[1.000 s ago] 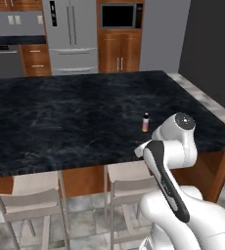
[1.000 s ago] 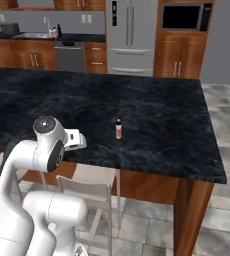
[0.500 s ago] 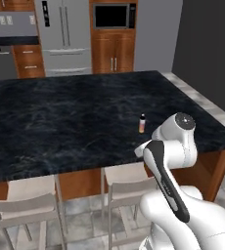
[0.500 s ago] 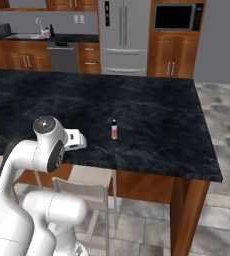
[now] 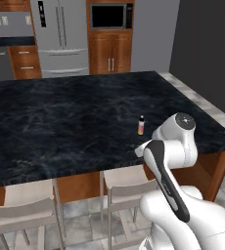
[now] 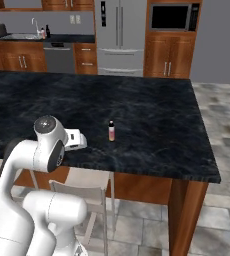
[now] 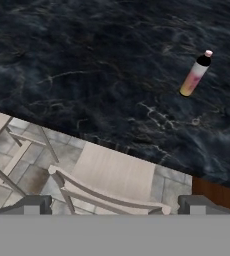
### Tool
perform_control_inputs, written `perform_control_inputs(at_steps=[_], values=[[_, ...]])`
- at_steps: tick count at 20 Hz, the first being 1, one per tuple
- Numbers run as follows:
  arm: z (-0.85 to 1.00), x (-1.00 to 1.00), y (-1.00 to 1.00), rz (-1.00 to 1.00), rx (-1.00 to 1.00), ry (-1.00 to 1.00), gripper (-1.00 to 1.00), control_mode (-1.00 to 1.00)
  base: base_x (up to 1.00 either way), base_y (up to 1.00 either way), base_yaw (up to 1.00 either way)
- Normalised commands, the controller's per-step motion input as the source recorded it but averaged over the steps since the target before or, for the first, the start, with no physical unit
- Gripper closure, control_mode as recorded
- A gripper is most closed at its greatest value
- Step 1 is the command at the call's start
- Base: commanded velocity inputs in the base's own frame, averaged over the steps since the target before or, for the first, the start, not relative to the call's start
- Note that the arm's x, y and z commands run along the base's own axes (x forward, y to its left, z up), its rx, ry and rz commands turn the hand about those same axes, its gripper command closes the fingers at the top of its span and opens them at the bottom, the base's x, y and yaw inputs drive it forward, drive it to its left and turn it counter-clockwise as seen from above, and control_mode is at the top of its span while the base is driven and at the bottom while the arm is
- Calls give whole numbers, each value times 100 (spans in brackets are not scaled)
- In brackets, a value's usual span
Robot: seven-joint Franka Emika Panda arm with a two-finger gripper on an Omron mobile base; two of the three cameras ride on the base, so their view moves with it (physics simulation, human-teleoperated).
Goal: Place the large bottle from the dining counter next to the other large bottle outside the sink, and place the small bottle from the dining counter next to the other small bottle inside the sink.
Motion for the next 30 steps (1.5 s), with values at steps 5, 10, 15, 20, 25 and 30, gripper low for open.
perform_control_inputs(at_steps=[5, 10, 15, 20, 25, 30], values=[[0, 0, 0, 0, 0, 0, -100, 100, 0, 0, 0], [0, 0, 0, 0, 0, 0, -100, 100, 1, 0, 0], [-2, 0, 0, -2, 0, 0, -100, -100, 2, 0, 0], [0, 0, -1, -14, 0, 0, -100, -100, 0, 0, 0], [0, 13, -19, -14, 0, 0, -100, -100, 0, 0, 0], [0, 39, -40, -7, 2, 1, -100, -100, 0, 0, 0]])
